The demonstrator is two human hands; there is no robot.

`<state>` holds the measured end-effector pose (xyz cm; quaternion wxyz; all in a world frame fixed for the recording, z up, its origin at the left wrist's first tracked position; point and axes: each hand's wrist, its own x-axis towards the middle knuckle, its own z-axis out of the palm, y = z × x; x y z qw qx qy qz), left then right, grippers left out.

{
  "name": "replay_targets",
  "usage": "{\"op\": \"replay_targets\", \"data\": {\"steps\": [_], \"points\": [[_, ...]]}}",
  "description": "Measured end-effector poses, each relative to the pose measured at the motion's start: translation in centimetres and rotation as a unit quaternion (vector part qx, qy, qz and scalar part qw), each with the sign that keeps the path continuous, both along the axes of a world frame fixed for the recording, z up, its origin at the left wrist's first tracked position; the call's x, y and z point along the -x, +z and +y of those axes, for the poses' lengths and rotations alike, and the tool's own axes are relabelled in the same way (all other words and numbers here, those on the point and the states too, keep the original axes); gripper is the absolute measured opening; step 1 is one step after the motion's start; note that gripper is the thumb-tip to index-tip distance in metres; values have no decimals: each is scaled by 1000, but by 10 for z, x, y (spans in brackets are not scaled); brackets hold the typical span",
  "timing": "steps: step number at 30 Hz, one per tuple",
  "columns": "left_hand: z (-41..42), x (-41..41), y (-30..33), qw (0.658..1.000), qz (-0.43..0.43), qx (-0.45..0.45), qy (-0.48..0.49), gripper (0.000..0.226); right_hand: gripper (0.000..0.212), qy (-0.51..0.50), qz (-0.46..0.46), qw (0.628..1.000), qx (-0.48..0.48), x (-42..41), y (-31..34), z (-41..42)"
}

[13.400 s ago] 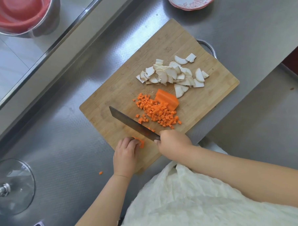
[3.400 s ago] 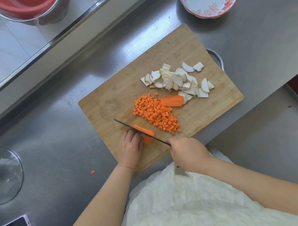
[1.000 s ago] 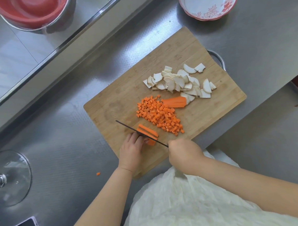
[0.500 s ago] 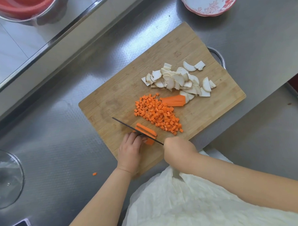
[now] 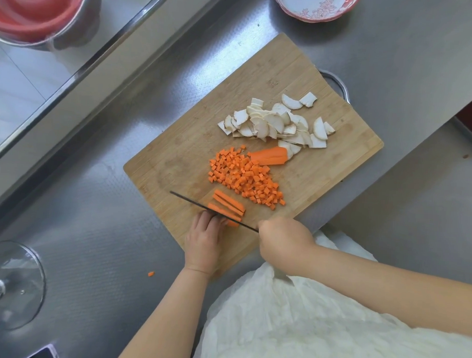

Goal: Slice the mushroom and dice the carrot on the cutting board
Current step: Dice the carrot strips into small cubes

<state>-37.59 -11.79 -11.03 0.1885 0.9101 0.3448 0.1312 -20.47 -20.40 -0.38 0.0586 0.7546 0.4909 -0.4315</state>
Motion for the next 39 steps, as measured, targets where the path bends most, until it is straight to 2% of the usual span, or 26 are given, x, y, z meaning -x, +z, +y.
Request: {"op": "replay_targets", "data": {"steps": [7, 13, 21, 24, 27, 29, 32, 35, 39], "points": [[2, 0, -1, 1000, -9, 1, -7, 24, 17, 24, -9, 999, 37, 0, 3, 4], [4, 2, -6, 999, -37, -10, -18, 9, 36, 13, -3, 998, 67, 2, 1, 6], [6, 4, -9, 998, -49, -19, -24, 8, 38, -7, -13, 996, 91, 10, -7, 16], [6, 5, -9, 999, -40, -4, -22, 5, 35, -30, -10, 994, 106, 10, -14, 17], [6, 4, -8, 999, -27, 28, -20, 5, 22, -87, 29, 991, 93, 0, -19, 20], [5, 4, -6, 999, -22, 38, -14, 4, 28, -115, 59, 989, 78, -5, -20, 21], [2, 4, -3, 999, -18, 32, -4, 8, 30, -80, 53, 994, 43, -5, -19, 14], [0, 5, -2, 1000, -11, 4, -8, 16, 16, -26, 26, 999, 23, -1, -9, 5], [-1, 5, -4, 1000, -10, -17, -15, 17, 20, 2, 14, 1000, 25, 2, -2, 1]]}}
